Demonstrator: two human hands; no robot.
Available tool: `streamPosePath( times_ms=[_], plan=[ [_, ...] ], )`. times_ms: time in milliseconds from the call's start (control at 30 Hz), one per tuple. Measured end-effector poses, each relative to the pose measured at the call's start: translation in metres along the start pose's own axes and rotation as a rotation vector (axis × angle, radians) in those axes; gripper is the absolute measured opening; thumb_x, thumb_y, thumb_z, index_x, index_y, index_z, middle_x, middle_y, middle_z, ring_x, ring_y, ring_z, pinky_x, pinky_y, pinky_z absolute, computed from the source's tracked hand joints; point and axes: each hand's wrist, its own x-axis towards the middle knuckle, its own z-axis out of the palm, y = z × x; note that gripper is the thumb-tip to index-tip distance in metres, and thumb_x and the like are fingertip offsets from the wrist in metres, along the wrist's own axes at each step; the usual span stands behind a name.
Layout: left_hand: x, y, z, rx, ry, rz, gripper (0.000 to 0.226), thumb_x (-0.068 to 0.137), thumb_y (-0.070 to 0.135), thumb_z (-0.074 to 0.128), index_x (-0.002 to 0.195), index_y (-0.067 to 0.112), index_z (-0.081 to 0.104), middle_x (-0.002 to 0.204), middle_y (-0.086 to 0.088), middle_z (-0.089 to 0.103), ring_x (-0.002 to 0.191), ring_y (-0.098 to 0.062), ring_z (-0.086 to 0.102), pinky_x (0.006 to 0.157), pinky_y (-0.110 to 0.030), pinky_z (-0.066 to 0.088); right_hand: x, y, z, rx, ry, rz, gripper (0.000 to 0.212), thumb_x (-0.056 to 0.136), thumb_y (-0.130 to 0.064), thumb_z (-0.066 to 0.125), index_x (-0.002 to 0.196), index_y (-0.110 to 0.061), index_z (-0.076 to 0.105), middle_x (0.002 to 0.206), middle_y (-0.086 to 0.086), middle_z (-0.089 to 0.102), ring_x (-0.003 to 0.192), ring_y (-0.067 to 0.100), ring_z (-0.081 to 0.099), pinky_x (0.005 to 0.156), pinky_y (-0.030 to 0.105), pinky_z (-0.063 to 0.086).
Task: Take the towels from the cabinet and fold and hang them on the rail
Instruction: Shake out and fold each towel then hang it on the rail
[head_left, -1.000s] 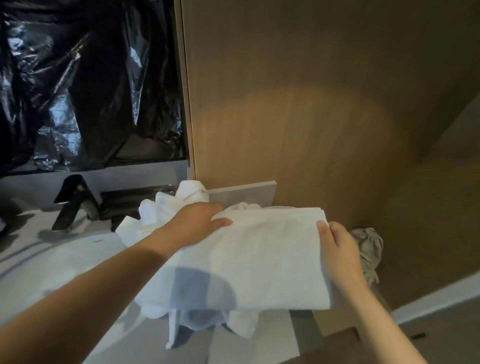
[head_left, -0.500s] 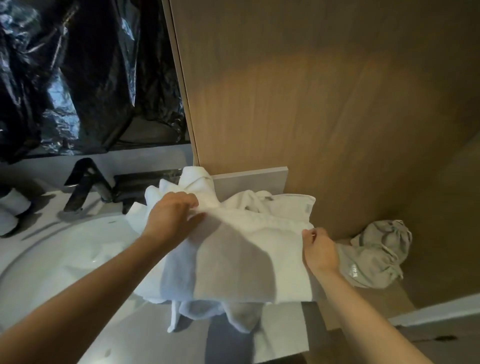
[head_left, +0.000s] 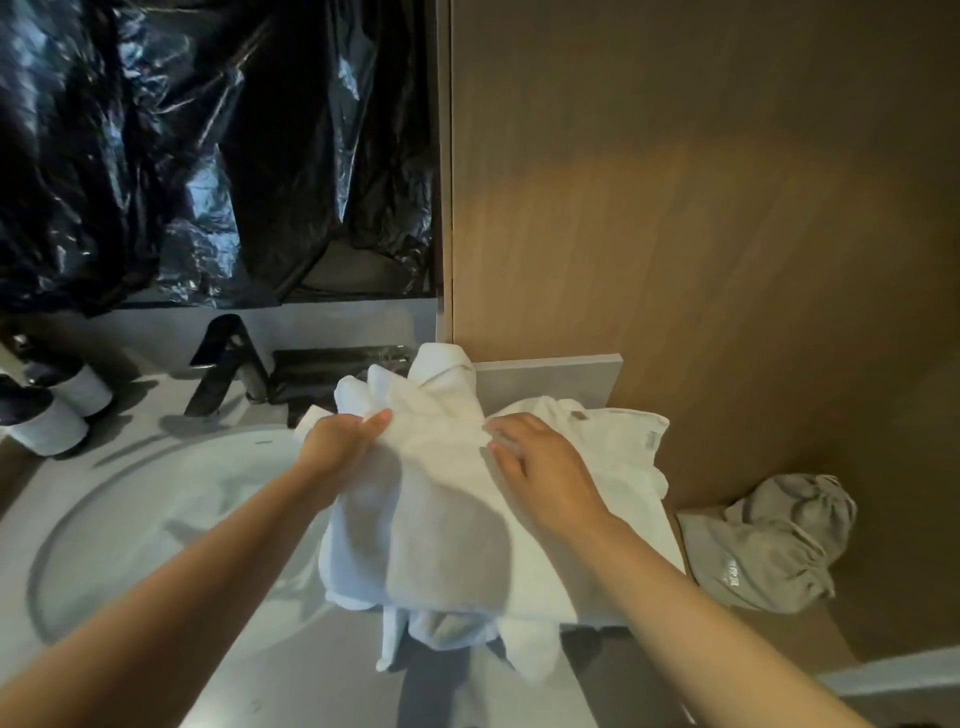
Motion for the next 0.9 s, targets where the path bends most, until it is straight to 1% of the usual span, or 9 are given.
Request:
streamPosePath(
  times_ms=[67,167,300,467,533,633,733,800,900],
  plan=[
    [-0.002,-0.003,0.001,-0.007,-0.006,0.0,0.047,0.095,0.048,0.053,0.091,0.005,0.071,0.094,-0.01,0.066,0.091,-0.028,0.061,0.084,-0.037,0.046,0.007,-0.008,0.01,-0.038,-0.031,0.018,0.032,0.101,-0.025,0.048,0.13,-0.015,0.058,0.13,0.001,0.059,0.116,0.019,0.056,0.096,0.035,0.044],
    [-0.009,-0.017,-0.004,0.043,-0.012,0.049,0.05,0.096,0.048,0.051,0.059,0.013,0.05,0.066,-0.002,0.053,0.067,-0.022,0.049,0.062,-0.032,0.036,0.016,-0.016,0.021,-0.066,-0.05,0.037,0.031,0.1,-0.03,0.051,0.127,-0.019,0.059,0.125,-0.002,0.058,0.11,0.016,0.057,0.089,0.034,0.047],
    [-0.024,-0.04,-0.012,0.0,-0.095,0.11,0.048,0.093,0.051,0.054,0.064,0.017,0.037,0.06,0.001,0.039,0.059,-0.017,0.039,0.056,-0.031,0.029,0.03,-0.018,0.027,-0.054,0.016,0.114,0.017,0.096,-0.029,0.056,0.097,-0.018,0.069,0.097,-0.004,0.057,0.09,0.017,0.058,0.077,0.034,0.045],
    [-0.039,-0.053,-0.012,-0.043,0.004,0.158,0.053,0.092,0.051,0.053,0.065,0.006,0.047,0.062,-0.001,0.046,0.06,-0.018,0.043,0.059,-0.031,0.031,0.043,-0.021,0.037,-0.058,0.074,0.205,0.013,0.095,-0.031,0.056,0.086,-0.024,0.062,0.094,-0.009,0.062,0.086,0.013,0.058,0.072,0.033,0.046],
    [-0.044,-0.054,-0.011,-0.09,0.031,0.115,0.06,0.094,0.051,0.051,0.075,-0.005,0.058,0.068,-0.008,0.054,0.063,-0.02,0.048,0.061,-0.032,0.035,0.044,-0.022,0.043,-0.065,0.035,0.194,0.01,0.094,-0.034,0.058,0.088,-0.028,0.06,0.092,-0.012,0.065,0.085,0.011,0.059,0.07,0.031,0.045],
    [-0.053,-0.056,-0.01,-0.112,0.013,0.042,0.059,0.095,0.051,0.048,0.092,-0.005,0.064,0.084,-0.019,0.066,0.074,-0.024,0.059,0.067,-0.031,0.043,0.043,-0.023,0.045,-0.1,0.039,0.154,0.015,0.096,-0.036,0.055,0.094,-0.026,0.066,0.092,-0.011,0.061,0.087,0.011,0.057,0.073,0.032,0.046],
    [-0.064,-0.063,-0.015,-0.14,-0.114,-0.017,0.053,0.093,0.051,0.053,0.096,0.0,0.068,0.096,-0.015,0.07,0.094,-0.029,0.065,0.086,-0.041,0.051,0.039,-0.024,0.043,-0.149,0.029,0.137,0.02,0.098,-0.036,0.049,0.083,-0.026,0.057,0.087,-0.01,0.059,0.083,0.014,0.057,0.069,0.034,0.044],
    [-0.072,-0.069,-0.021,-0.188,-0.228,-0.014,0.05,0.091,0.051,0.058,0.095,0.002,0.07,0.095,-0.012,0.072,0.094,-0.029,0.067,0.093,-0.045,0.053,0.036,-0.027,0.039,-0.193,0.015,0.116,0.022,0.1,-0.035,0.044,0.08,-0.028,0.049,0.084,-0.01,0.061,0.081,0.017,0.057,0.067,0.035,0.042],
    [-0.081,-0.075,-0.03,-0.258,-0.337,-0.022,0.074,0.078,0.064,0.063,0.077,-0.01,0.056,0.075,-0.016,0.056,0.071,-0.03,0.054,0.078,-0.036,0.047,0.032,-0.031,0.023,-0.186,0.036,0.087,0.028,0.102,-0.034,0.041,0.083,-0.019,0.055,0.085,-0.004,0.066,0.081,0.022,0.058,0.072,0.039,0.044]
  ],
)
